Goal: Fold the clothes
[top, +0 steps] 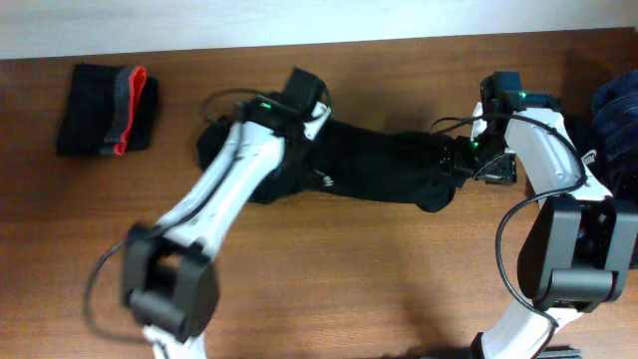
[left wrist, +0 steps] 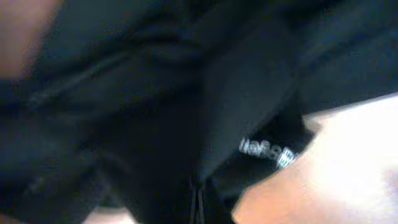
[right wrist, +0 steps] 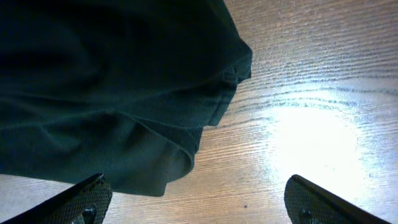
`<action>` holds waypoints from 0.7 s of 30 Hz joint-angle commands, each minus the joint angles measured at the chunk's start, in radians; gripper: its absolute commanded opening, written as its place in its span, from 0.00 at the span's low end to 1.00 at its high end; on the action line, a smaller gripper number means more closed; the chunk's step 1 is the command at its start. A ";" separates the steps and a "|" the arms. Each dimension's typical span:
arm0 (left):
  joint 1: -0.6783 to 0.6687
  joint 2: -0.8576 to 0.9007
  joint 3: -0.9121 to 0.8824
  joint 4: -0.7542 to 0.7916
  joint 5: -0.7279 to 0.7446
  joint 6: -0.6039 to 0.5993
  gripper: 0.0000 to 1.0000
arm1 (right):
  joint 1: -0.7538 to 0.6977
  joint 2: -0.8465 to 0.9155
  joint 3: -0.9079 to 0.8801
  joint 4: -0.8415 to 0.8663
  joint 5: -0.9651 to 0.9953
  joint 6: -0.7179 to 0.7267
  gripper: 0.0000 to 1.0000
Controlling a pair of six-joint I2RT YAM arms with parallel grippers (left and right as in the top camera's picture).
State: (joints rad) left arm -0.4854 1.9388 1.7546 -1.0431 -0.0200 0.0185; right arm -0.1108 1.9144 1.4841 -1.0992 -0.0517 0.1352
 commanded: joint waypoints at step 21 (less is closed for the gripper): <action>0.004 -0.236 -0.366 -0.359 0.170 -0.085 0.21 | 0.000 -0.024 -0.003 -0.061 -0.010 0.004 1.00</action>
State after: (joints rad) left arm -0.4820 1.6955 1.4502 -1.4105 0.0921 -0.0566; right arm -0.1108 1.9144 1.4841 -1.1576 -0.0517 0.1352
